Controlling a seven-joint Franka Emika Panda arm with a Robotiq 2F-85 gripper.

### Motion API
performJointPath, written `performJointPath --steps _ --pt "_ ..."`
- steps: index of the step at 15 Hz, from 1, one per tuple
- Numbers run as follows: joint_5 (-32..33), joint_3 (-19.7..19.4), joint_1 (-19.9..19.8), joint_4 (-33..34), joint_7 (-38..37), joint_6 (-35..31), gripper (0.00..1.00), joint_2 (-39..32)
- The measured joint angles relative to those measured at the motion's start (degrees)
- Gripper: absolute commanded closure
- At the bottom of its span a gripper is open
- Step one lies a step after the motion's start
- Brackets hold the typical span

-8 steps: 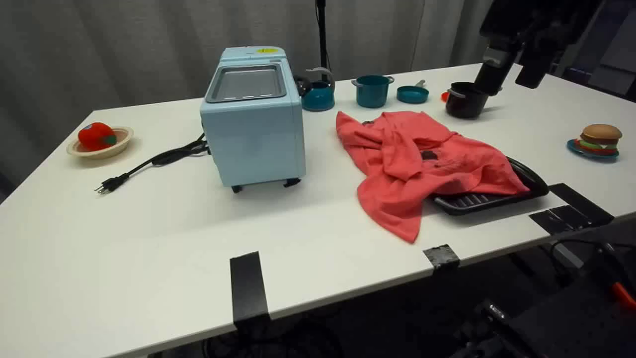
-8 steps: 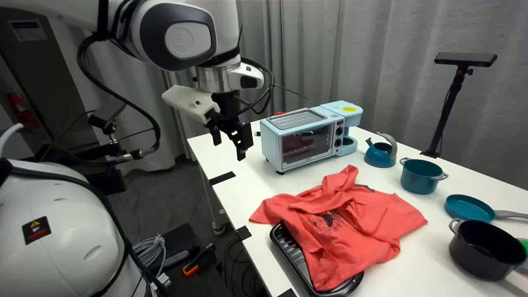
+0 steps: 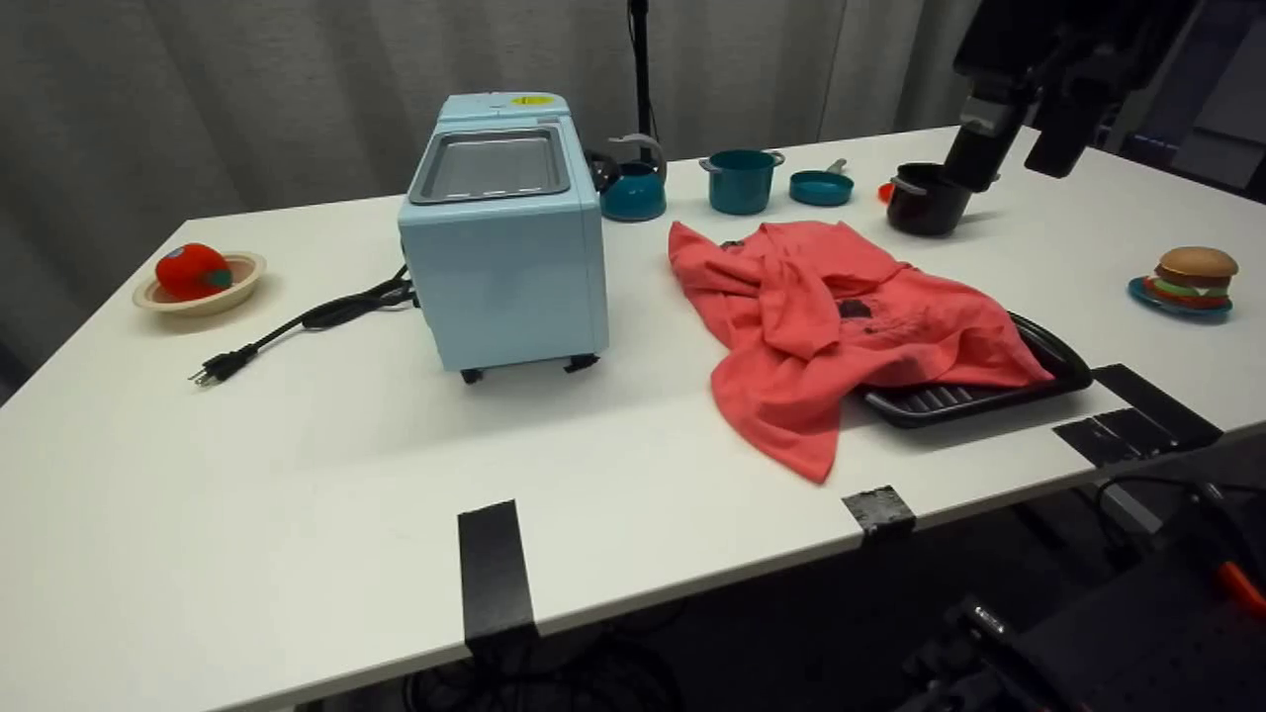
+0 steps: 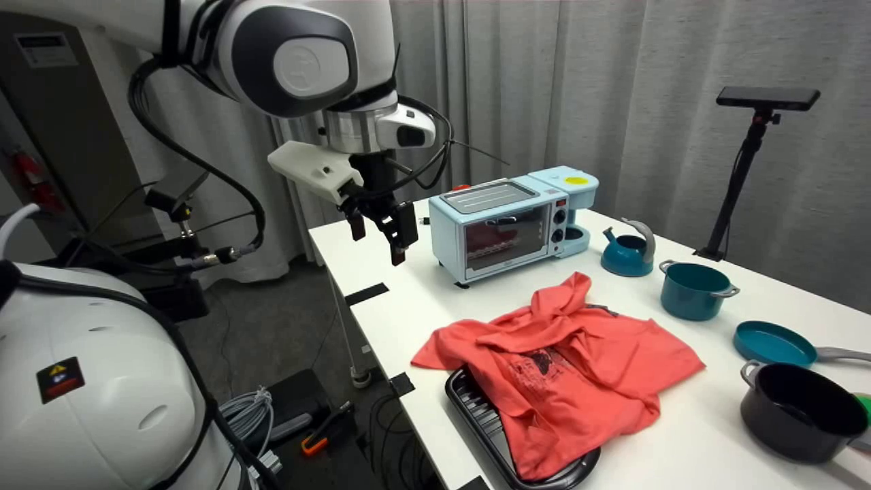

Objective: Fold the shirt

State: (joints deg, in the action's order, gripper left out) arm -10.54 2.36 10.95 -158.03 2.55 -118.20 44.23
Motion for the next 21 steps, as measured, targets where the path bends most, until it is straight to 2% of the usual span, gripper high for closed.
performJointPath --steps 5,8,11,15,18,21 --pt "0.24 0.00 -0.19 0.23 0.00 -0.26 0.00 -0.63" --pt "1.50 -0.14 -1.08 1.15 0.58 -4.55 0.00 -4.11" --pt "2.90 -0.69 -1.96 2.49 2.48 -11.47 0.00 -10.61" --pt "5.60 -0.92 -3.63 3.50 3.69 -22.65 0.00 -22.67" --pt "5.66 -1.43 -4.18 6.19 3.97 -24.92 0.00 -30.35" --pt "5.66 -1.54 -4.19 7.61 4.00 -24.92 0.00 -32.04"
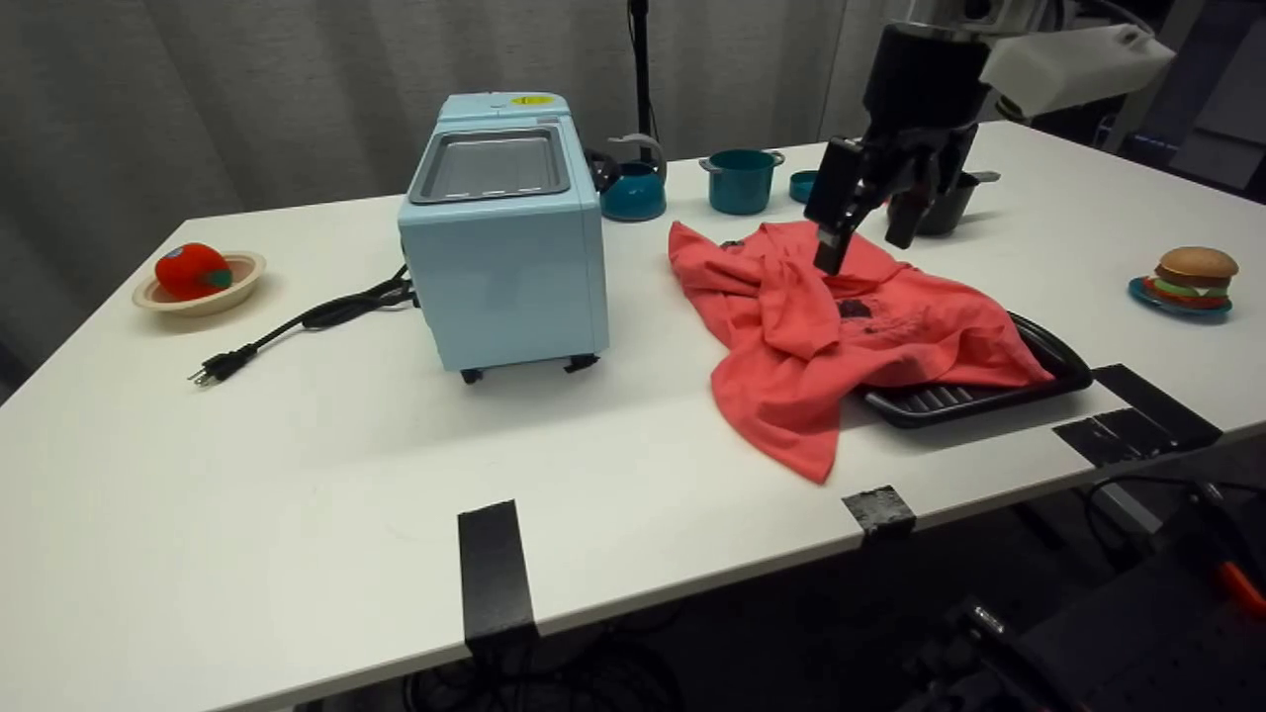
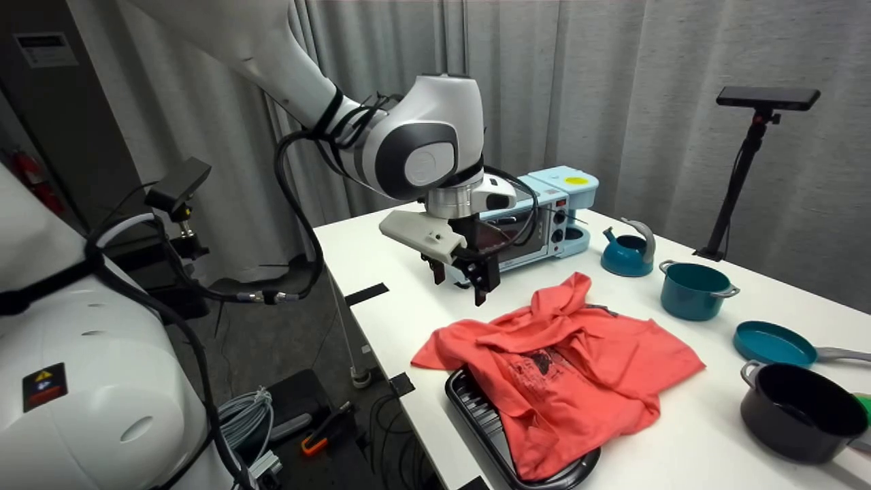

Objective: Fold the shirt

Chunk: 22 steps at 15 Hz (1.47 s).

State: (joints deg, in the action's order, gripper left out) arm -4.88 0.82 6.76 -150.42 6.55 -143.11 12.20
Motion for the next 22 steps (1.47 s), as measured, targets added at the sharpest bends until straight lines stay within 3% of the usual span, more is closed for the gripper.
performJointPath --steps 10,18,22 --pt "0.12 2.13 0.22 -0.16 -0.07 -1.80 0.00 -5.45" --pt "1.60 5.43 0.49 0.26 0.71 -8.71 0.00 -14.76" --pt "5.77 6.72 0.72 1.44 0.83 -13.03 0.00 -19.58"
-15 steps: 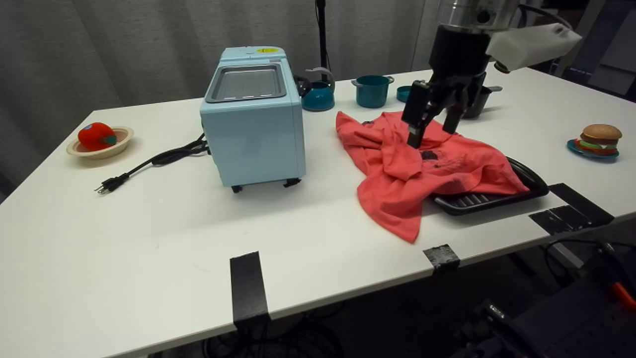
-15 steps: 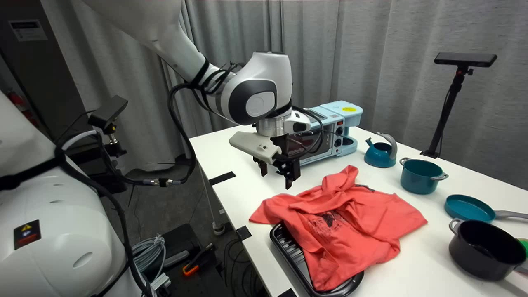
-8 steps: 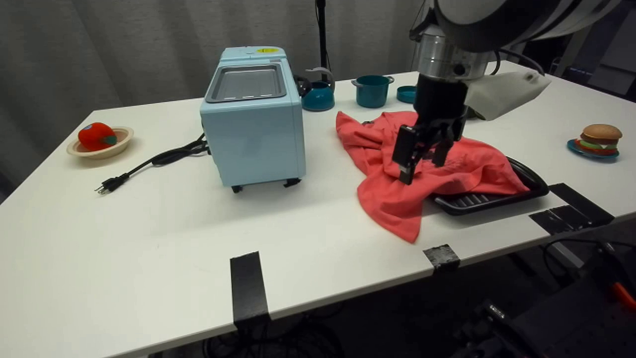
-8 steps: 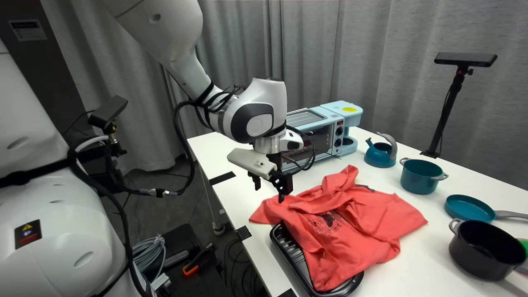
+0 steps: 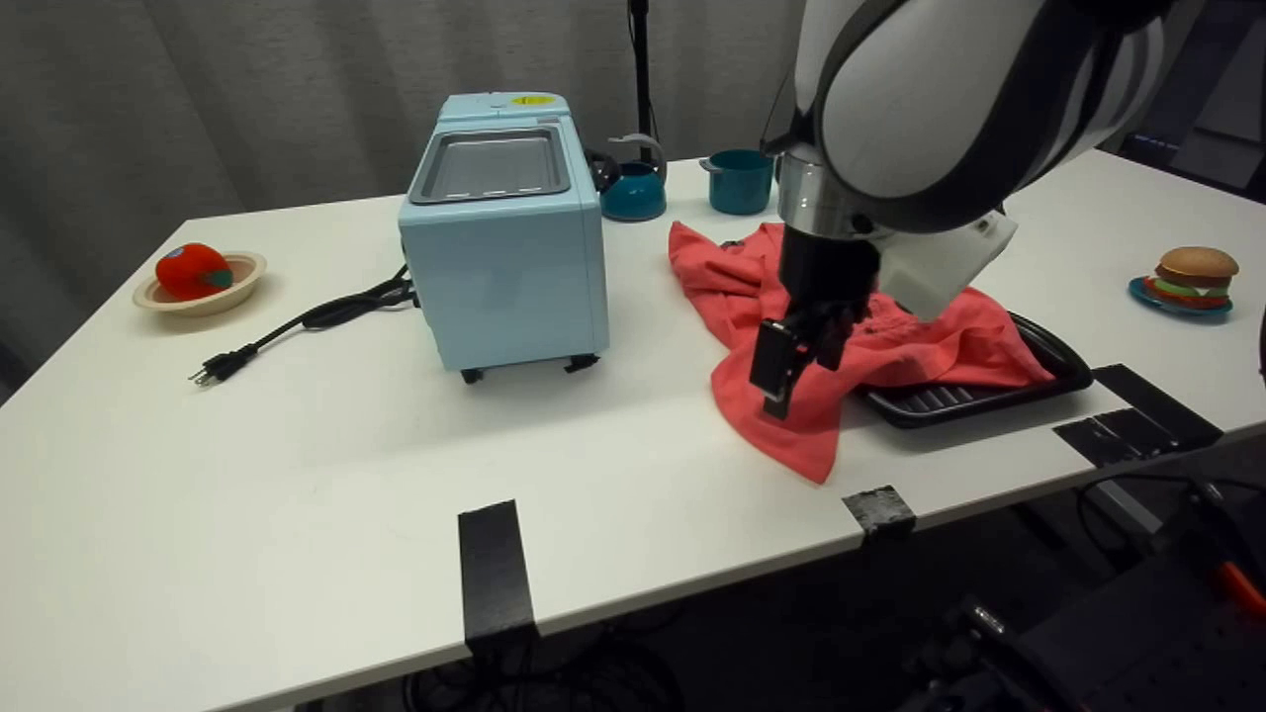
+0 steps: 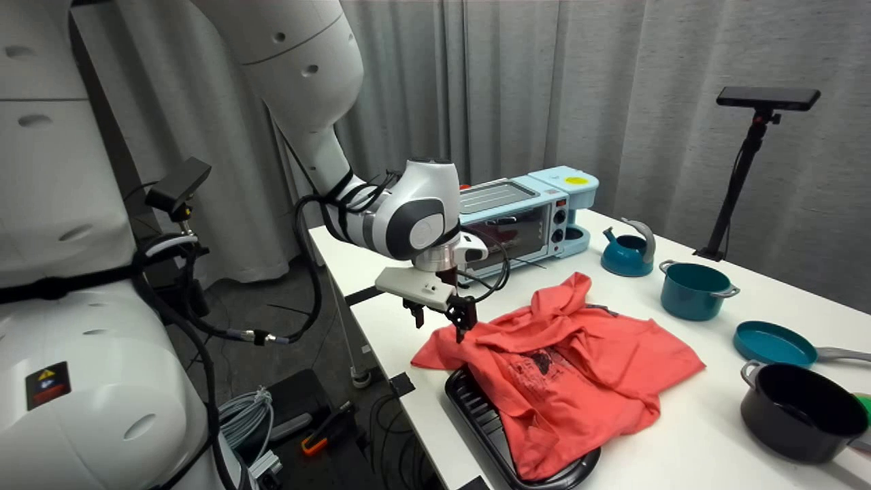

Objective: Fold the shirt

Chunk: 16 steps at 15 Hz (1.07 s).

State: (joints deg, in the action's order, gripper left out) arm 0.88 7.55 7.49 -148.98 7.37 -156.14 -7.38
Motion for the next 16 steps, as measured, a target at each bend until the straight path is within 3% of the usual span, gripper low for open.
performJointPath --steps 4,5,7,16 --pt "4.59 -0.69 -0.01 1.75 -0.06 -1.56 0.03 -4.61" --pt "4.92 -0.95 -0.06 2.17 -0.06 -1.57 0.26 -5.67" --pt "5.06 -1.25 -0.24 2.93 -0.06 -1.57 0.28 -7.60" --pt "3.42 -0.63 -0.76 5.16 -0.05 -1.50 0.96 -9.81"
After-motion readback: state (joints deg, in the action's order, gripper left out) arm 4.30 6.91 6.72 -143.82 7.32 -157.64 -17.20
